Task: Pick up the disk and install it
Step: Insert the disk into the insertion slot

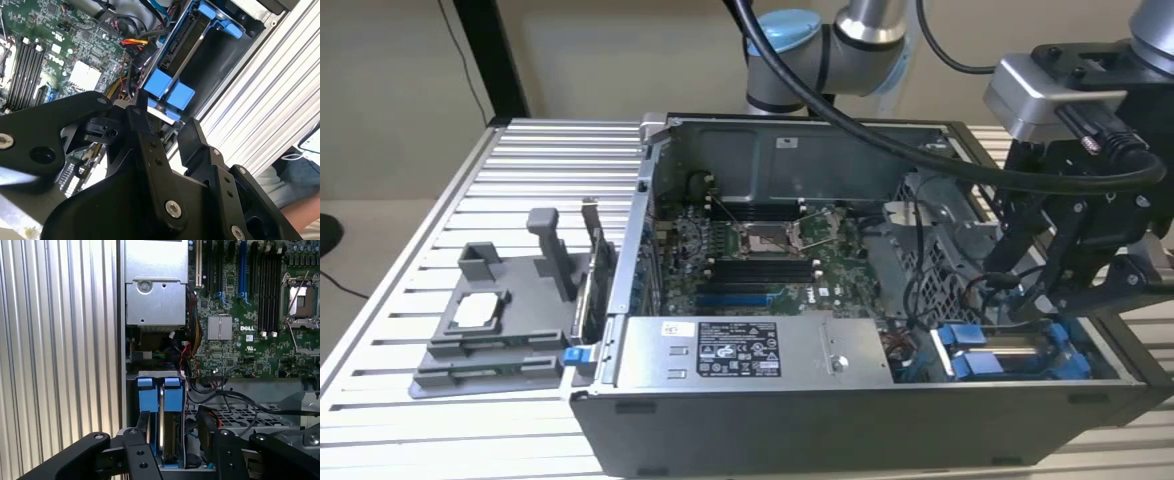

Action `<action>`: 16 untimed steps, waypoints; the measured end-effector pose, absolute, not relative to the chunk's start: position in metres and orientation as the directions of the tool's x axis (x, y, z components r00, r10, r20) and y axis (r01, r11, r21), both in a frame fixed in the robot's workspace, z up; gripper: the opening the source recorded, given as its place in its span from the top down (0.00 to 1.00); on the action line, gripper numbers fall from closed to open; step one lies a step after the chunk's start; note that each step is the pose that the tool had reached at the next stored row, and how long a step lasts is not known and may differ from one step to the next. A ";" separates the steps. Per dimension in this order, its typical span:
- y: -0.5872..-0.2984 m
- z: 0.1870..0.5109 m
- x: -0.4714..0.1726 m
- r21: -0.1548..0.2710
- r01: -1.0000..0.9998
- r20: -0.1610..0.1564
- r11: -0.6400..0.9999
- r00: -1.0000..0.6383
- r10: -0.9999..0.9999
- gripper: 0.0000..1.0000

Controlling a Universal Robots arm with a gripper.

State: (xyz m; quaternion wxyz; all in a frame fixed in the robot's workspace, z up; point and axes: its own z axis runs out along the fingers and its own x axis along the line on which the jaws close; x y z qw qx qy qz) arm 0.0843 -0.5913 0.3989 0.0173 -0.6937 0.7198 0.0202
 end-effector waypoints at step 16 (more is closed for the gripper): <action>-0.591 0.393 0.089 0.007 -0.999 -0.135 0.048 -0.049 -0.990 0.00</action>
